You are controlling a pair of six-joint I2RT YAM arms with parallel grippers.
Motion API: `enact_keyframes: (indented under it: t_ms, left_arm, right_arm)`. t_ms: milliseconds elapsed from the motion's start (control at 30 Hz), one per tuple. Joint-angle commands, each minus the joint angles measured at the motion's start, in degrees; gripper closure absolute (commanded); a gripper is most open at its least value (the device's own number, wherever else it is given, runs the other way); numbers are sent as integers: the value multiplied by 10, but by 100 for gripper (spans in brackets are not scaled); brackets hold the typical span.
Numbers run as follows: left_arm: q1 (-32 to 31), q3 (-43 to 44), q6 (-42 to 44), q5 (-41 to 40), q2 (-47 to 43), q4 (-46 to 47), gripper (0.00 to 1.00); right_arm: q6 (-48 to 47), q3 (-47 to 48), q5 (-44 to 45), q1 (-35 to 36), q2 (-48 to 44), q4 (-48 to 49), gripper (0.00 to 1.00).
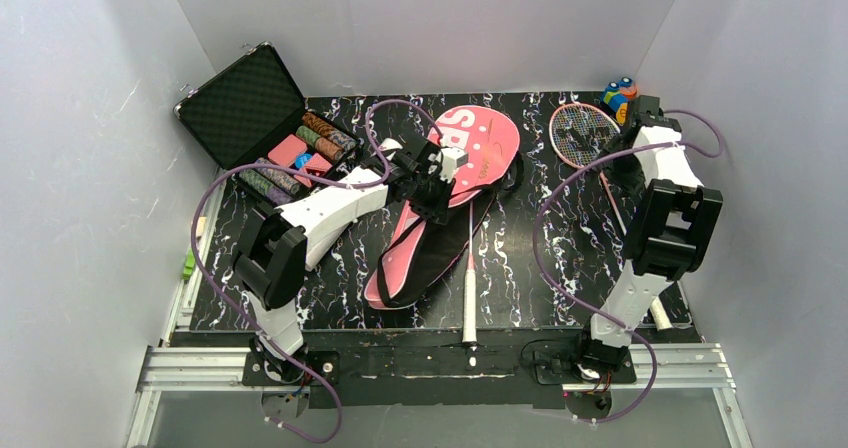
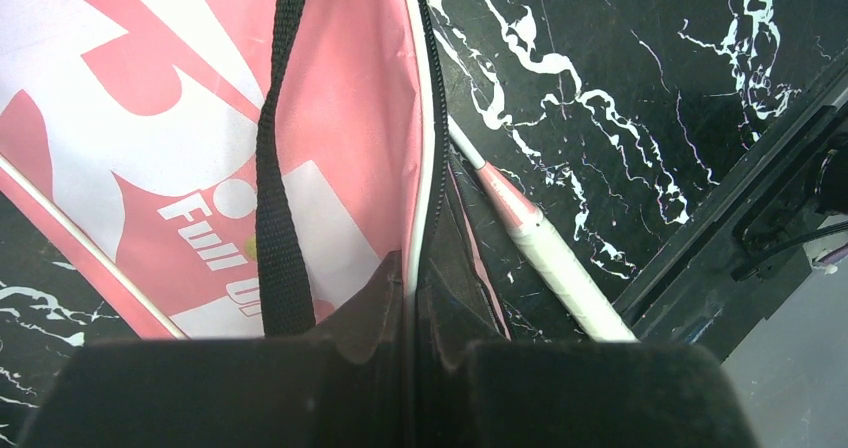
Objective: Pack up the badminton gear
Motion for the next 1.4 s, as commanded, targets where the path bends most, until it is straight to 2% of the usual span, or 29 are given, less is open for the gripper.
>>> enact_keyframes:
  t_ms: [0, 233, 500, 800, 1167, 1233, 1367]
  left_arm:
    - [9, 13, -5, 1, -46, -1, 100]
    - [16, 14, -6, 9, -55, -6, 100]
    - [26, 17, -9, 22, -59, -12, 100]
    - [37, 13, -6, 20, -74, -13, 100]
    - [43, 25, 0, 12, -87, -16, 100]
    - [44, 25, 1, 10, -89, -17, 100]
    - [43, 24, 1, 10, -96, -18, 100]
  right_arm:
    - [-29, 25, 0, -22, 34, -21, 27]
    - [-50, 76, 12, -37, 110, -43, 27]
    - [-55, 69, 9, -39, 145, -42, 27]
    - [-52, 51, -30, -34, 139, -37, 27]
    - [-44, 14, -63, 43, 102, -41, 35]
    - [-44, 17, -33, 51, 86, -40, 35]
    - [-57, 51, 45, 34, 67, -35, 29]
